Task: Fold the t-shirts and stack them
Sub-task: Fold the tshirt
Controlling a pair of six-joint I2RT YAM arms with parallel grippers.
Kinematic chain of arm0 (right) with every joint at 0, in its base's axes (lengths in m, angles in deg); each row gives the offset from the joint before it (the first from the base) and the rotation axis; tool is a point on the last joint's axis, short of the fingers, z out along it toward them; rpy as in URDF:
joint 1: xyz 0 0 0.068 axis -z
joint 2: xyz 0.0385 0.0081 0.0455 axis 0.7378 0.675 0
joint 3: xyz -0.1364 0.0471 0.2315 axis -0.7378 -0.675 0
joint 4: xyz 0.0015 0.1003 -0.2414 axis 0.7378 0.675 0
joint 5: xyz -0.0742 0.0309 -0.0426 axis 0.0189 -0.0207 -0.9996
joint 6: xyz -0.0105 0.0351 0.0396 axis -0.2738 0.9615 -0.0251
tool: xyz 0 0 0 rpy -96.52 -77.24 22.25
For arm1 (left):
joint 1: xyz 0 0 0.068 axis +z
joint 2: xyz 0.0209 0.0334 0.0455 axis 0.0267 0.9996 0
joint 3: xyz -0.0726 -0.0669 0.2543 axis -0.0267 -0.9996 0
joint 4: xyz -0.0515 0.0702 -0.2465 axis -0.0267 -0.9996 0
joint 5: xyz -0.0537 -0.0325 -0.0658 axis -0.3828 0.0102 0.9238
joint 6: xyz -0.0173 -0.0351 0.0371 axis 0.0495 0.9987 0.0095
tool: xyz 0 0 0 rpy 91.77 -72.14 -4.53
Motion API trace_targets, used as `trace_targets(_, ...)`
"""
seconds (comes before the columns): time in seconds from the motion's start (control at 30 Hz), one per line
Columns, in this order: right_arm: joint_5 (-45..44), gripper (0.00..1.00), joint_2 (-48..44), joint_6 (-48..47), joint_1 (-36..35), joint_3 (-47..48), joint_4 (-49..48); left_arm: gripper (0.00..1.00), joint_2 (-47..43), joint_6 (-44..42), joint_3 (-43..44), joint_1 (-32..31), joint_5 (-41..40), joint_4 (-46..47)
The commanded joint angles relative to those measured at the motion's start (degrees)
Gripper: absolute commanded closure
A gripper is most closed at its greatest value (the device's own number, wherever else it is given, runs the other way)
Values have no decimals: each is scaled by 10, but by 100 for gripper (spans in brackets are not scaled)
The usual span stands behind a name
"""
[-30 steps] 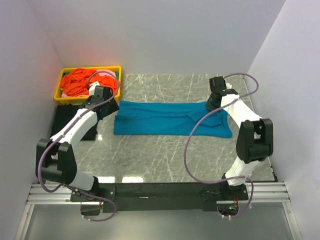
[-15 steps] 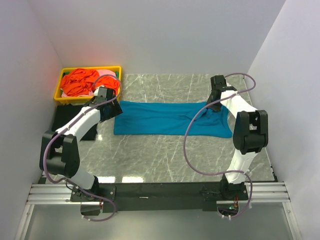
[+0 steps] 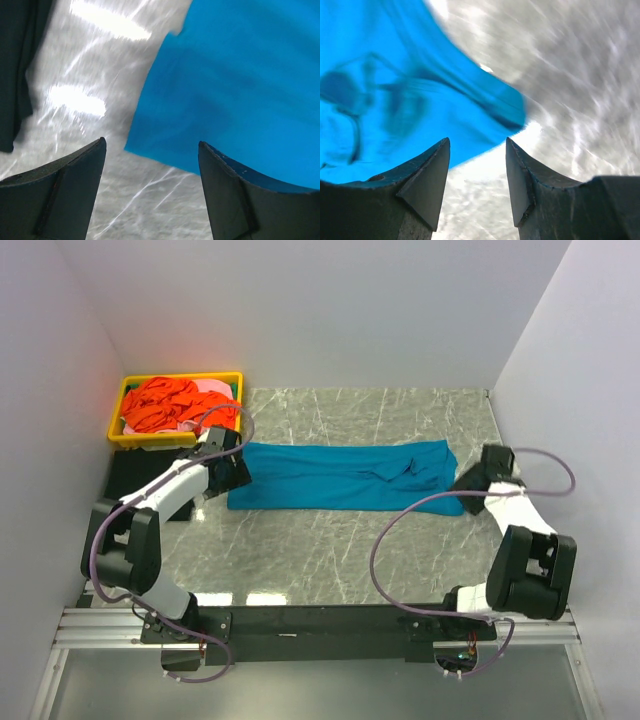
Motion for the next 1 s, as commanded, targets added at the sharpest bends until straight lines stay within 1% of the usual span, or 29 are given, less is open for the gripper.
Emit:
trace_targets(0.0, 78, 45, -42, 47, 49, -74, -78, 21, -26, 21, -28, 0, -8, -15)
trace_targets(0.07, 93, 45, -50, 64, 66, -111, -105, 21, -26, 30, -43, 1, 5, -12)
trace_targets(0.17, 108, 45, -50, 78, 97, -139, -134, 21, -19, 39, -49, 1, 24, -8)
trace_targets(0.3, 143, 46, -20, 90, 124, -153, -164, 21, -1, 42, -48, 4, 37, -6)
trace_targets(0.47, 156, 47, 2, 101, 135, -164, -197, 22, 5, 46, -49, 13, 34, -2)
trace_targets(0.67, 167, 55, 16, 100, 136, -168, -208, 23, 17, 49, -49, 16, 43, 6)
trace_targets(0.87, 168, 62, 27, 94, 138, -167, -210, 30, 46, 47, -38, 19, 49, 9)
trace_targets(0.9, 169, 67, 32, 94, 138, -166, -210, 35, 50, 48, -38, 19, 50, 10)
trace_targets(0.97, 167, 73, 41, 93, 139, -165, -214, 41, 61, 47, -36, 20, 50, 10)
